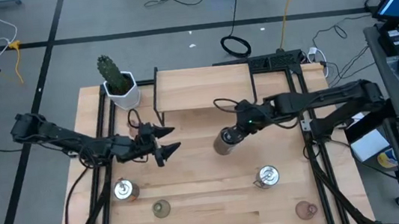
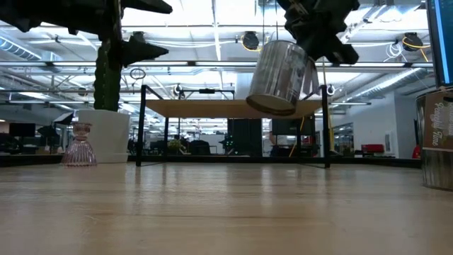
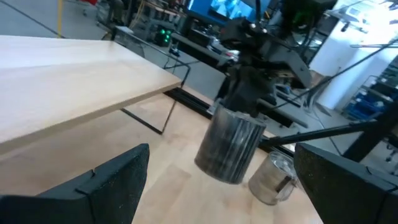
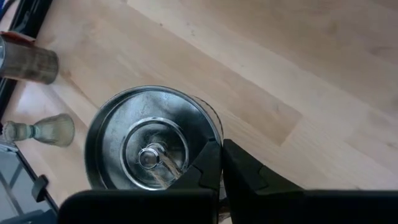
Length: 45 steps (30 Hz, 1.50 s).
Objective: Pick & Place candle stick holders
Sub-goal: Put the top right silver scented candle on the shelf
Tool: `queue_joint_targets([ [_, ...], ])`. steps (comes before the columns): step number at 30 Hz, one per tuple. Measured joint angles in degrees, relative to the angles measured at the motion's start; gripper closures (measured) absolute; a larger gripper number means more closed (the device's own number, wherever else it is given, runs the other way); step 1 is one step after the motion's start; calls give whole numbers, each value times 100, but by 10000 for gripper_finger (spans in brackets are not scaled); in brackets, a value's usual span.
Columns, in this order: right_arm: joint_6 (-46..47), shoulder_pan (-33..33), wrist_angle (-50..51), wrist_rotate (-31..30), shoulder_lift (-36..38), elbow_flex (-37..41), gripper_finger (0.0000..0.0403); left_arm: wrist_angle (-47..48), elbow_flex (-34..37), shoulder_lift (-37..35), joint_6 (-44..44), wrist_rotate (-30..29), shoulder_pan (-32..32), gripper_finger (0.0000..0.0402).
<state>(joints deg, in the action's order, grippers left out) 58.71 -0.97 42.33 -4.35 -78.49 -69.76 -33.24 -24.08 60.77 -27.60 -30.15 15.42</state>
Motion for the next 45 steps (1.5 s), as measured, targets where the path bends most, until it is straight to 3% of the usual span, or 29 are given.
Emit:
queue_joint_targets([
  [8, -4, -109, -392, 13, -140, 0, 403, -98, 2, -2, 1, -157, -140, 7],
  [15, 3, -107, -483, 1, -141, 0, 403, -96, 2, -2, -73, 585, -227, 4],
  [23, 0, -103, -866, 4, -141, 0, 403, -58, -47, 7, -120, 748, -227, 2],
  [30, -89, -47, -1220, 258, -460, 0, 403, 279, -975, 996, 488, 1069, -216, 2],
  [37, -139, -11, -1342, 526, -641, 0, 403, 2562, -2252, 1923, 1003, 1566, -224, 2],
  [45, -244, -13, -1323, 598, -631, 0, 403, 2611, -2745, 2513, 1283, 1816, -265, 2],
])
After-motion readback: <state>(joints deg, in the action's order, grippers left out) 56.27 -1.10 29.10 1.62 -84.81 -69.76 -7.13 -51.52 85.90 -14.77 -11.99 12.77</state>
